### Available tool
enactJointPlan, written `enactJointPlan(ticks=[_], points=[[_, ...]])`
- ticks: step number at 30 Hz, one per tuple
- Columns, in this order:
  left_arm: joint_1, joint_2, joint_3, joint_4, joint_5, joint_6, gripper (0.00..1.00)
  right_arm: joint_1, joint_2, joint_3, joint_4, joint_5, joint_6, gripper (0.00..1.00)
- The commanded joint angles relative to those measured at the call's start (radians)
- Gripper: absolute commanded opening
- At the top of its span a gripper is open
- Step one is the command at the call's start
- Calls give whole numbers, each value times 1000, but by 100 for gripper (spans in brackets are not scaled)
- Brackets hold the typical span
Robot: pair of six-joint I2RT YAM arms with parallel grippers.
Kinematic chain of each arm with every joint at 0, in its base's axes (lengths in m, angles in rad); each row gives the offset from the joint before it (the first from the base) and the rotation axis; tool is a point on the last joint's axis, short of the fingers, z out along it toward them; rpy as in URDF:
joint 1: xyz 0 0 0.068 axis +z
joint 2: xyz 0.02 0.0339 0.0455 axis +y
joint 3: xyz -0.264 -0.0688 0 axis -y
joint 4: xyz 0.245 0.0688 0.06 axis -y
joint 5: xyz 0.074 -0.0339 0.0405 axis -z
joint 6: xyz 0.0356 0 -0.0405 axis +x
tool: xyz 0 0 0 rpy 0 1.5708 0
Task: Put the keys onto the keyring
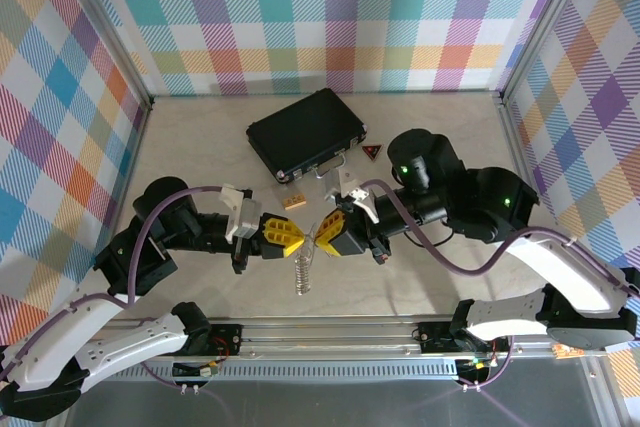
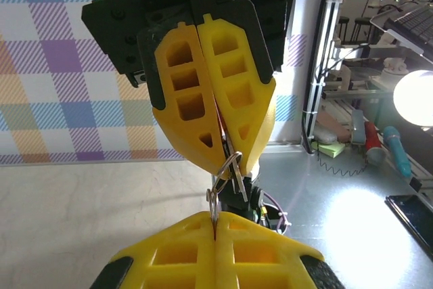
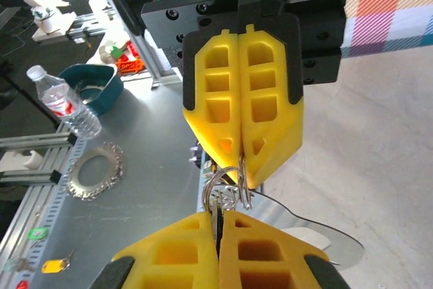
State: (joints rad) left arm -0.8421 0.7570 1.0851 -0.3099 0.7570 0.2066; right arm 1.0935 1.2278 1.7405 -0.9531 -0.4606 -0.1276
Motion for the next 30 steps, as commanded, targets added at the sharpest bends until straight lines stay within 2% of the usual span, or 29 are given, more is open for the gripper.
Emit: enactJointPlan(ticks=[1,9,30], points=[[-7,-34,-14,51,-26,16,0,5,-41,-16,45,51,20,0],[-7,-73,-36,108,-78,6,0,3,-34,-28,43,128,74,0],[-7,-131,-93,175,-189,11,0,-18,25,-9,-19,211,169,0]])
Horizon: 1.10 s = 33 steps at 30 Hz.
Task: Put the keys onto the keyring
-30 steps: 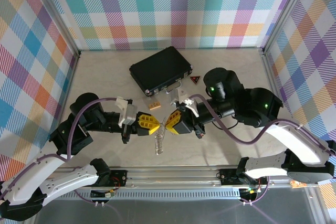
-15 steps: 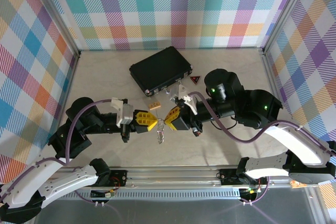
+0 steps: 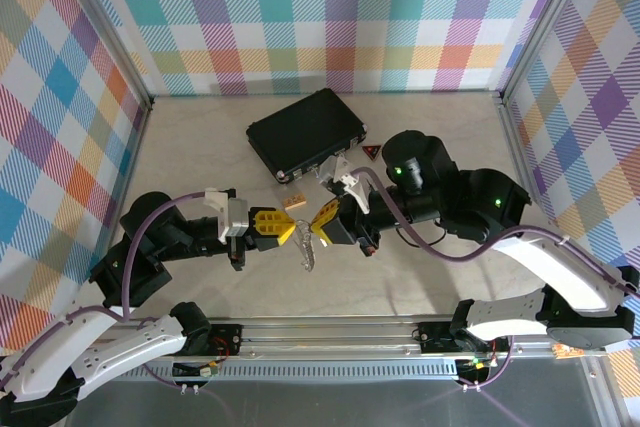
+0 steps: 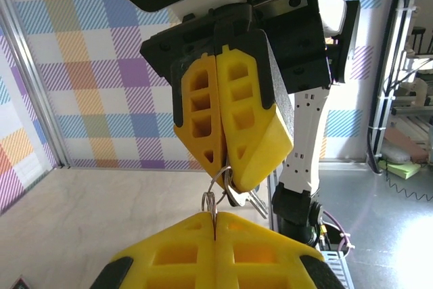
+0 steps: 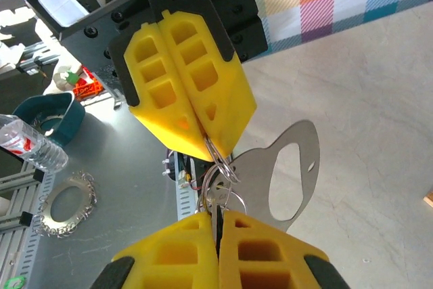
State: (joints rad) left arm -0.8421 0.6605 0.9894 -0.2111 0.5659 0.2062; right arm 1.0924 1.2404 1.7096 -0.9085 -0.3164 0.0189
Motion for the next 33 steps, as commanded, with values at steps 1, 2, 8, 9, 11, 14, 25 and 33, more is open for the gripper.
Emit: enactJointPlan(ticks=[1,2,8,9,11,14,25,33], points=[[-7,-37,0,75,-3,15,0,-17,12,18,-59,79,26,0],[-7,-40,-1,75,-6,18,0,-21,14,18,-58,88,30,0],[-7,-50,-24,101,-22,18,0,-26,29,29,-52,77,42,0],[-7,-49,-24,104,-18,14,0,-26,29,25,-51,77,45,0],[-6,-49,-22,108,-16,14,0,-27,29,21,-52,79,50,0],[-7,-46,-18,108,-16,16,0,-27,32,21,-55,79,57,0],[-7,-47,-16,109,-21,16,0,-47,71,41,-114,74,81,0],[-8,-51,-17,103,-23,19,0,-60,82,45,-133,67,95,0]])
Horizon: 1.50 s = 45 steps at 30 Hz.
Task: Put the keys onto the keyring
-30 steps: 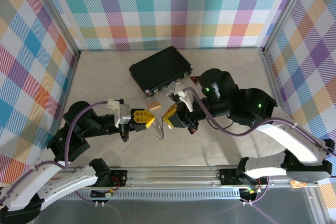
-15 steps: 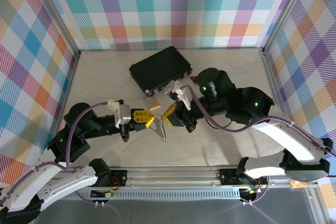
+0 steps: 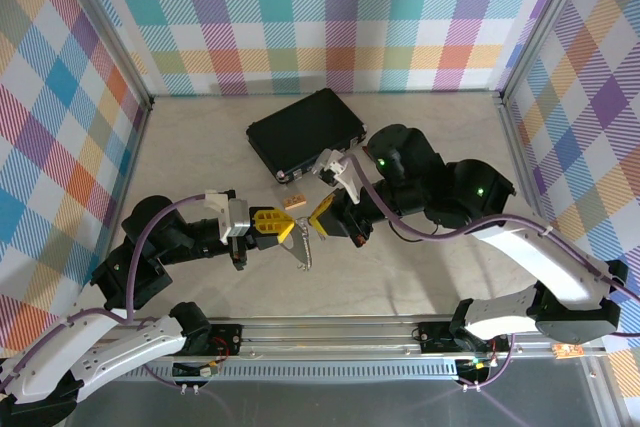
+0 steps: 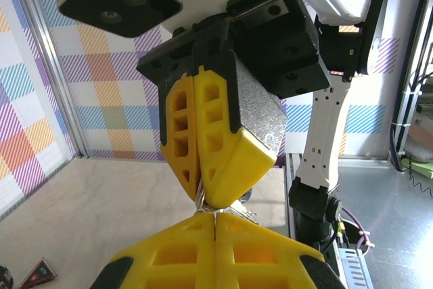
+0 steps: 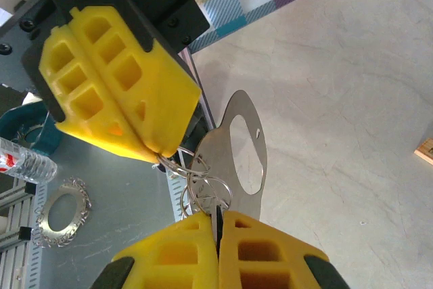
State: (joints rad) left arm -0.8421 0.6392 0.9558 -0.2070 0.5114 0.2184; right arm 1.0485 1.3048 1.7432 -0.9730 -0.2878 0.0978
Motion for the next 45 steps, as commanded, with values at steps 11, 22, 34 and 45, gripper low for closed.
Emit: enactJointPlan(ticks=[11,22,34,45], points=[[-7,-20,5,89,10,20,0,-16,-23,-19,8,-2,8,0],[-8,13,-12,98,-35,35,0,-17,-45,-24,32,-6,-25,0],[-7,22,-30,121,-39,26,0,-16,-34,14,19,-2,-45,0],[-7,26,-48,133,-48,21,0,-17,-19,53,11,-1,-61,0]])
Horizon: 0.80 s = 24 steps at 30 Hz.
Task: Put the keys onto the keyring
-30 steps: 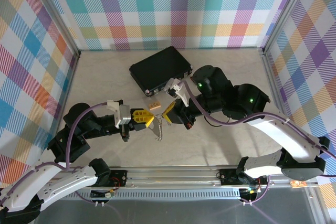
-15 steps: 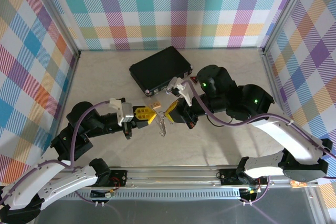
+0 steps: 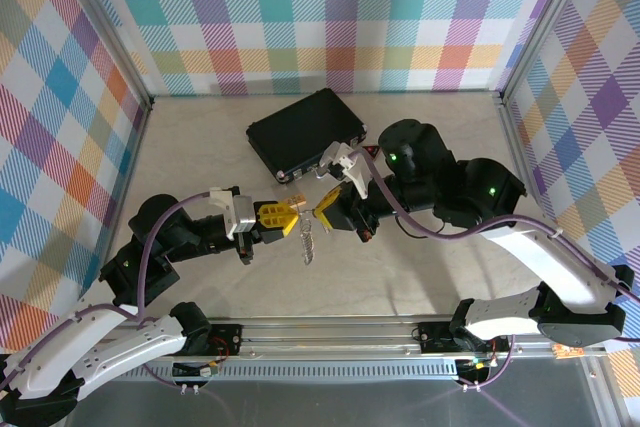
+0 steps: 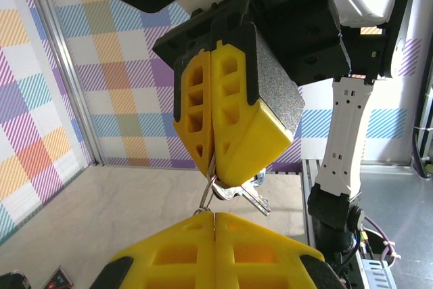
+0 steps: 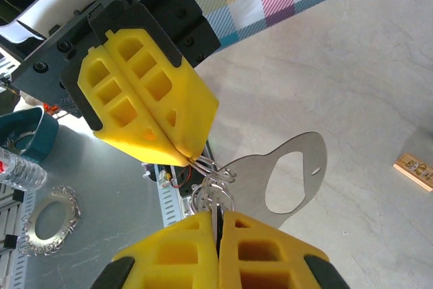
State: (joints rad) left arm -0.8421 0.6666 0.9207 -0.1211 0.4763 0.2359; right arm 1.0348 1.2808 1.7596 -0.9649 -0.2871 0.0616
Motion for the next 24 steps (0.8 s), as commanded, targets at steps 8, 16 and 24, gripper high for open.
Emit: enactJointPlan(ticks=[8,16,24], points=[[-7,-7,-46,87,-31,-23,0,-9,17,64,-6,-4,-37,0],[-7,-1,-60,95,-59,-31,6,-15,35,89,-18,-7,-55,0],[-7,-16,-28,11,-109,-20,46,-22,37,85,-17,-10,-57,0]])
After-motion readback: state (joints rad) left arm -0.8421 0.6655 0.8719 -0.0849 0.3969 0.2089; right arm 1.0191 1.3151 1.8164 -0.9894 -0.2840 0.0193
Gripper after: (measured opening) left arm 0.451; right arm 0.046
